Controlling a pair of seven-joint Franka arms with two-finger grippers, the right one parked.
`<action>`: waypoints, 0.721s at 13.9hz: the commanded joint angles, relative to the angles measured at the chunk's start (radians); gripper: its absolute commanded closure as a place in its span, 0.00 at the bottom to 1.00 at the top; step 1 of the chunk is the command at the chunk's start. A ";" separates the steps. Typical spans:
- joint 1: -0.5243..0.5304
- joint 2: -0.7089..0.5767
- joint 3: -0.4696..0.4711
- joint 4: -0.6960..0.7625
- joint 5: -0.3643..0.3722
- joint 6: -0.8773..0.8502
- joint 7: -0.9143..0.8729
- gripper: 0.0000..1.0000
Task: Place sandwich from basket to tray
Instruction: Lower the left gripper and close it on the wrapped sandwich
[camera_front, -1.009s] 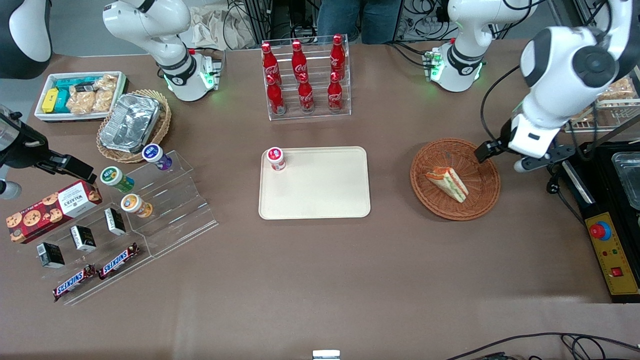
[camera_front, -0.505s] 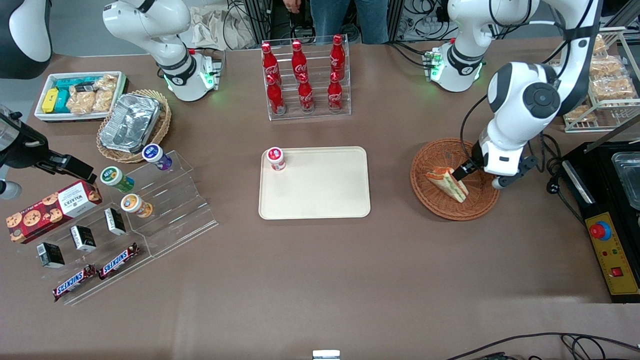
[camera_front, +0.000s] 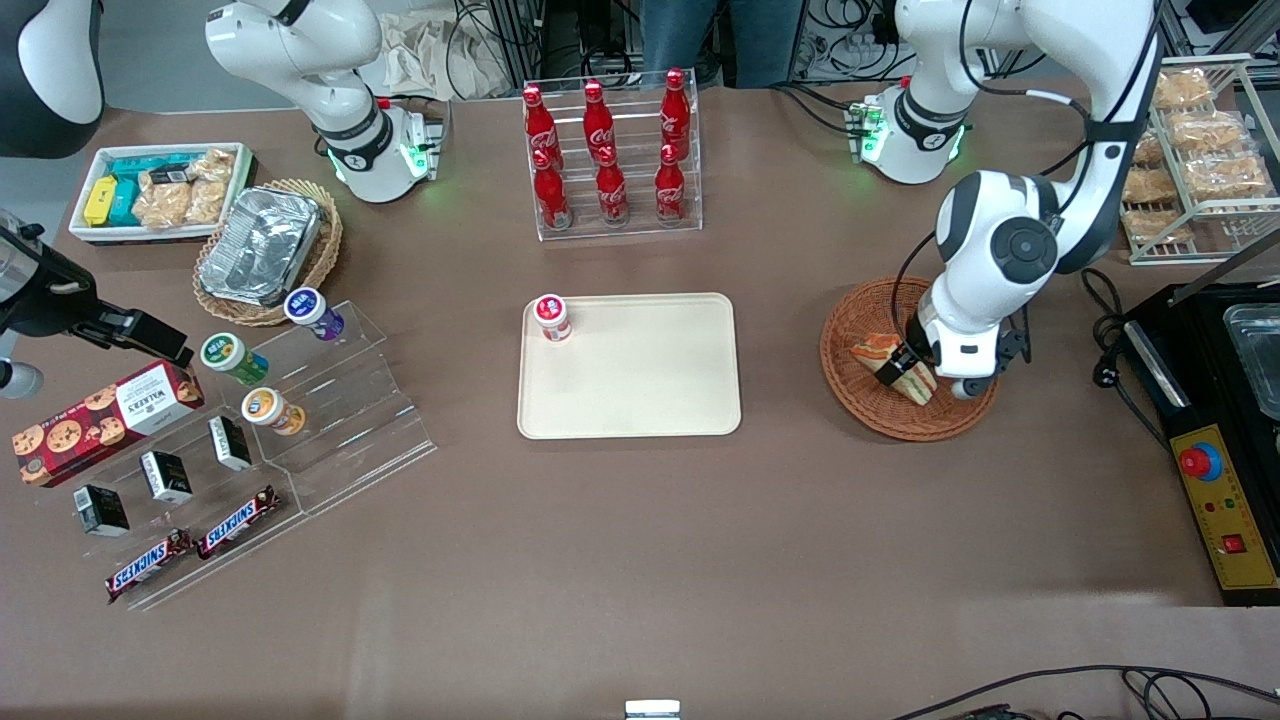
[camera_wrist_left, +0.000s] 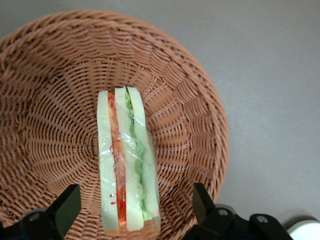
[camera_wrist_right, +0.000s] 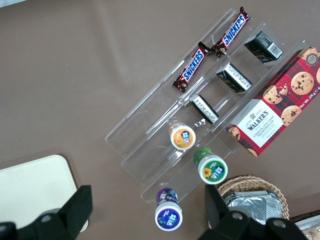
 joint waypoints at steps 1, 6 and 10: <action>-0.009 0.012 0.007 -0.015 -0.003 0.035 -0.023 0.01; -0.008 -0.007 0.009 -0.119 0.007 0.131 -0.037 0.49; -0.008 -0.056 0.009 -0.021 0.015 -0.078 -0.045 1.00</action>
